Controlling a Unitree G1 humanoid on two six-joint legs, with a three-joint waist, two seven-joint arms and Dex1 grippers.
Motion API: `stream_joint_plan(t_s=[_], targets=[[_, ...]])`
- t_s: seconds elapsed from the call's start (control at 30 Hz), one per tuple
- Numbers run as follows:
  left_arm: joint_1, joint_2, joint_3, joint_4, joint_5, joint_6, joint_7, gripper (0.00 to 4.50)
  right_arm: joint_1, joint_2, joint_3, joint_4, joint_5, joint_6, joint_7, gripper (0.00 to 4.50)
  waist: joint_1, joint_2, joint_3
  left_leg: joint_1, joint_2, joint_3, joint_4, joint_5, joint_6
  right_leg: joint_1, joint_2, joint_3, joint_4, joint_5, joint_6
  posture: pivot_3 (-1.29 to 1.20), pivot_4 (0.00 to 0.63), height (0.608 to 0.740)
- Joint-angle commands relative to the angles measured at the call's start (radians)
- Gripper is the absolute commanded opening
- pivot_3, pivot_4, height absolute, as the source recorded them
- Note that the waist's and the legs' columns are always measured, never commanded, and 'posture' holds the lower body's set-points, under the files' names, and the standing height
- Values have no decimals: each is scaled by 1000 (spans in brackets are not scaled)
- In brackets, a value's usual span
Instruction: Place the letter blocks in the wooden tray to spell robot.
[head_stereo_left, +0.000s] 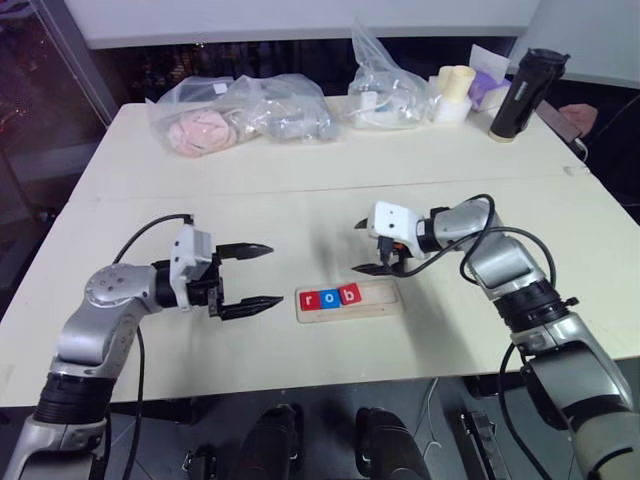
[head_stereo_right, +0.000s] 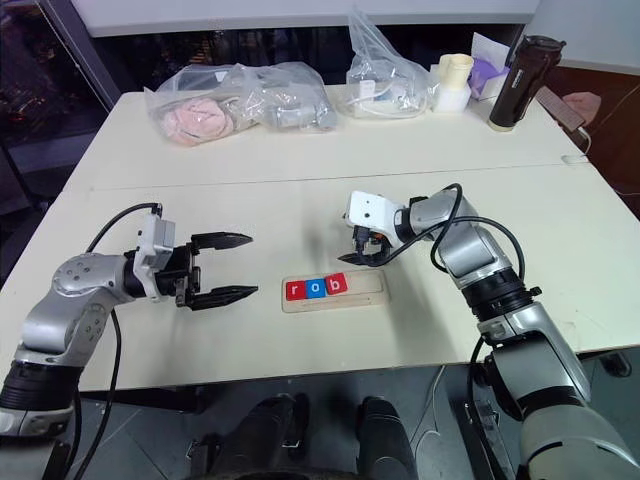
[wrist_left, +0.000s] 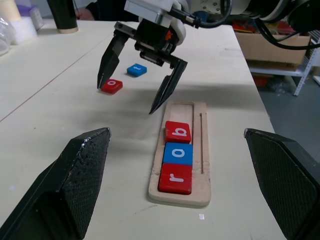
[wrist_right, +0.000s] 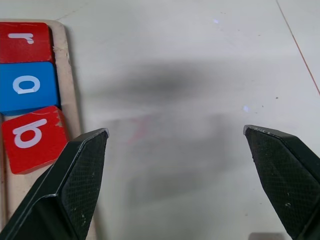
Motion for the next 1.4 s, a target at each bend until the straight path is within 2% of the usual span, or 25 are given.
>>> stream_joint_plan(t_s=[0.03, 0.5, 0.67, 0.77, 0.9, 1.07, 1.13, 1.27, 1.4], targets=[[-8, 3, 7, -22, -2, -14, -1, 4500, 6, 9, -6, -15, -2, -20, -3, 4460, -1, 0, 0, 0, 0, 0, 0, 0, 0, 0, 0, 0, 0, 0, 0, 0, 150, 738], [-3, 3, 10, -22, -1, -14, 3, 4500, 59, 6, -1, -121, 17, 30, 55, 4460, -1, 0, 0, 0, 0, 0, 0, 0, 0, 0, 0, 0, 1, 0, 0, 0, 150, 738], [-1, -2, 7, -22, 0, -14, 8, 4500, 31, 11, -30, -104, 4, 21, -2, 4460, 0, 0, 0, 0, 0, 0, 0, 0, 0, 0, 0, 0, 1, 0, 0, 0, 150, 738], [0, -4, 6, -25, 0, -15, 10, 4500, -11, 5, -75, -67, -9, 49, -85, 4460, -1, 0, 0, 0, 0, 0, 0, 0, 0, 0, 0, 0, 1, 0, 0, 0, 150, 738], [-2, -10, 3, -27, 1, -15, 15, 4500, -60, 39, -160, -54, -29, 251, -280, 4460, 0, 0, 0, 0, 0, 0, 0, 1, -1, 0, 0, 0, 1, 0, -1, 0, 150, 738], [0, -21, 0, -23, 8, -23, 18, 4500, -79, 225, -327, -120, -60, 671, -660, 4460, -4, -1, -1, 0, 1, 0, -1, 1, -3, -3, 0, 2, 4, 0, -3, 0, 150, 738], [-3, -26, -3, -20, 12, -26, 19, 4500, -62, 298, -371, -172, -59, 800, -745, 4460, -3, -1, -1, 0, 0, 0, -2, 2, -3, -6, -1, 3, 9, 1, -3, 0, 150, 738], [-12, -34, -8, -11, 17, -31, 17, 4500, -33, 407, -403, -221, -72, 905, -896, 4460, -5, 0, -1, 0, 1, 0, -4, 4, -6, -7, 0, 3, 11, 1, -3, 0, 150, 738], [-19, -40, -8, -8, 22, -29, 19, 4500, -22, 474, -419, -221, -57, 940, -982, 4460, -11, 0, -1, 0, 1, 0, -2, 5, -6, -7, 1, 2, 11, 2, -5, 0, 150, 738]])
